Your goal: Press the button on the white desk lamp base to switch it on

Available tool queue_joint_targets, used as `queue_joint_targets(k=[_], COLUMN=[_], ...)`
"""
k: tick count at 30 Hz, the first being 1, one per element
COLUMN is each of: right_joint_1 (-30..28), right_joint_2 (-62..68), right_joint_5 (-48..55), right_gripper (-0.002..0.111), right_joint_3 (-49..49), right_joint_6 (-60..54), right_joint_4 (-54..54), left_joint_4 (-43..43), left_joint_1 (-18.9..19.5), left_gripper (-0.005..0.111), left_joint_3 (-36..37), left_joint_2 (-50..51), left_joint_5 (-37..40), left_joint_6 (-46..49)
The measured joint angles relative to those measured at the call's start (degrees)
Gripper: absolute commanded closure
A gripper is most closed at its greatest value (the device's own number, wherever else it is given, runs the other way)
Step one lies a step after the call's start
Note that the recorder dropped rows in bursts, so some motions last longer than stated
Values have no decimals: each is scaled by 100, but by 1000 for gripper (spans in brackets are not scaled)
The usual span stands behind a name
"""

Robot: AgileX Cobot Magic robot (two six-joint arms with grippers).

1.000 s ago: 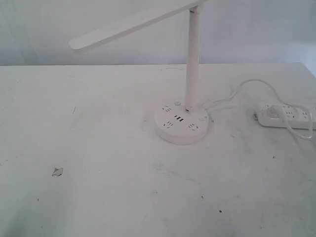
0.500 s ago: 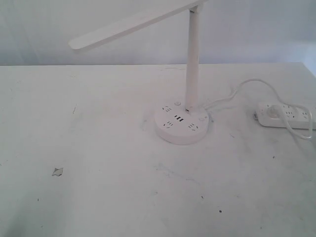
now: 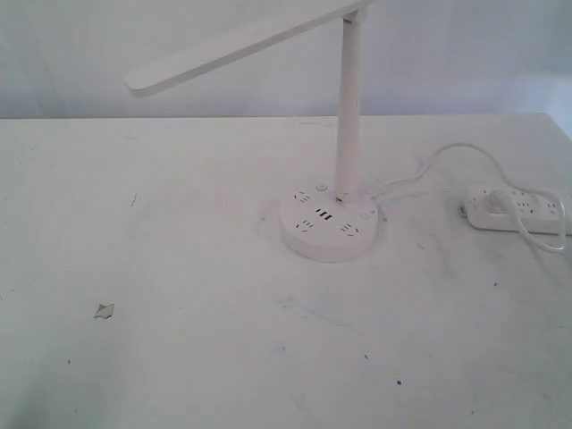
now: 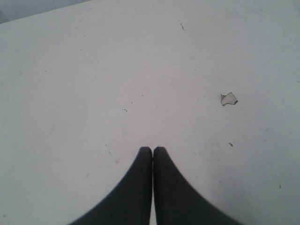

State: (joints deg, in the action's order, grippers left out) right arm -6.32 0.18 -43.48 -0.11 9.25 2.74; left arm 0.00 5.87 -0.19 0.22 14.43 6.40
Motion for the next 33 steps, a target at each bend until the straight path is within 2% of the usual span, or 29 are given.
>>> queue_joint_targets(k=[5, 10, 16, 24, 27, 29, 33], right_joint_1=[0, 0, 0, 0, 0, 12, 175], right_joint_2=[-5, -5, 247, 2129, 3137, 3785, 4715], right_joint_5=[-1439, -1474, -1000, -961, -523, 420, 1706], right_gripper=[108, 108, 108, 108, 108, 108, 108], right_joint_3=[0, -92, -652, -1970, -2755, -3281, -3752], right_joint_6=[1201, 2081, 1705, 1182, 840, 1481, 5578], right_joint_4=[13, 80, 139, -36, -1181, -2821, -7139], left_joint_4=[0, 0, 0, 0, 0, 0, 0], left_joint_1=[0, 0, 0, 0, 0, 0, 0], left_gripper=[107, 107, 107, 107, 107, 107, 107], left_joint_3=[0, 0, 0, 0, 0, 0, 0], left_joint_2=[0, 0, 0, 0, 0, 0, 0], left_joint_5=[0, 0, 0, 0, 0, 0, 0], left_joint_6=[0, 0, 0, 0, 0, 0, 0])
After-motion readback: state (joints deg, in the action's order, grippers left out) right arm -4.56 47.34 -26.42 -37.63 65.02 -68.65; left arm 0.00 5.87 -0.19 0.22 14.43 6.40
